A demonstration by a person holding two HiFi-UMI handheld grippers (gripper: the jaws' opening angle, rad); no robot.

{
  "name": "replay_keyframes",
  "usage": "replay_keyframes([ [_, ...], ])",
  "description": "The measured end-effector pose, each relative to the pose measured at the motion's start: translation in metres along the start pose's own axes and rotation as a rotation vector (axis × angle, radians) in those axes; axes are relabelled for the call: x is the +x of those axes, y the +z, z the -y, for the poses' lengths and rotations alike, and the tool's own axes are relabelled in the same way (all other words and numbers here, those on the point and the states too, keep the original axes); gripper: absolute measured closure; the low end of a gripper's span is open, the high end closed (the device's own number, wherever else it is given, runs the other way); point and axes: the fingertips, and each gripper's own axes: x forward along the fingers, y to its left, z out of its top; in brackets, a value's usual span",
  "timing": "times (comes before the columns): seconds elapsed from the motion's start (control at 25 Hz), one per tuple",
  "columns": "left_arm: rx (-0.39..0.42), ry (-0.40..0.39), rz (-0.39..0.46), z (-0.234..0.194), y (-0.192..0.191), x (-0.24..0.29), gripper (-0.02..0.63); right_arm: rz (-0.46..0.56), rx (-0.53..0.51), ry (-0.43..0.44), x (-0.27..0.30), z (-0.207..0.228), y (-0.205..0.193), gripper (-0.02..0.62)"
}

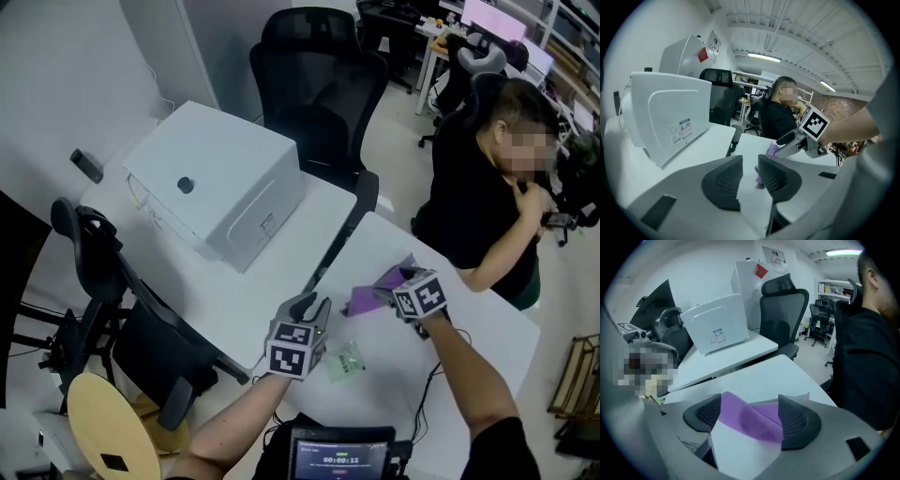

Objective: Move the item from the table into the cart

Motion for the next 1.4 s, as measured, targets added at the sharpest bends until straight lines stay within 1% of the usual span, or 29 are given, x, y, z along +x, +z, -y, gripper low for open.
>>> replay_keyframes([
  [0.08, 0.006, -0.003, -0.034, -0.012, -0.008, 0.019, 0.488, -0.029, -0.002, 0.001, 0.021, 0.009, -0.002, 0.232],
  [0.2, -0.009, -0.019, -0.071, -0.024, -0.020, 0.046, 0.488, -0.063, 0.006, 0.001, 0.045, 0.021, -0.005, 0.232],
  [0.32, -0.023, -0.031, -0.093, -0.029, -0.030, 0.066, 0.488, -0.117, -0.001, 0.014, 0.067, 0.027, -0.015, 0.232],
  [0.48, -0.055, -0.046, -0.112, -0.029, -0.041, 0.083, 0.488, -0.176, 0.001, -0.001, 0.085, 0.037, -0.030, 0.232],
  [0.6, -0.052, -0.064, -0.110, -0.031, -0.038, 0.088, 0.488, -0.176, 0.005, -0.003, 0.095, 0.040, -0.029, 0.232],
  [0.76, -0.057, -0.068, -0.098, -0.029, -0.034, 0.092, 0.488, -0.180, -0.033, -0.010, 0.097, 0.043, -0.030, 0.241],
  [0.84, -0.057, -0.074, -0.099, -0.027, -0.035, 0.093, 0.488, -0.204, -0.039, 0.004, 0.096, 0.042, -0.031, 0.279],
  [0.92, -0.059, -0.075, -0.094, -0.028, -0.035, 0.094, 0.488, -0.224, -0.049, 0.032, 0.097, 0.036, -0.030, 0.369],
  [1.04, -0.068, -0.065, -0.086, -0.031, -0.037, 0.091, 0.488, -0.226, -0.051, 0.078, 0.098, 0.021, -0.031, 0.507],
  [1.2, -0.067, -0.070, -0.081, -0.027, -0.036, 0.081, 0.488, -0.219, 0.001, 0.088, 0.095, 0.016, -0.032, 0.517],
  [1.28, -0.068, -0.068, -0.058, -0.027, -0.030, 0.072, 0.488, -0.210, 0.014, 0.090, 0.090, 0.011, -0.031, 0.523],
  [1.4, -0.062, -0.053, -0.012, -0.029, -0.016, 0.054, 0.488, -0.161, 0.036, 0.088, 0.079, 0.004, -0.029, 0.525],
])
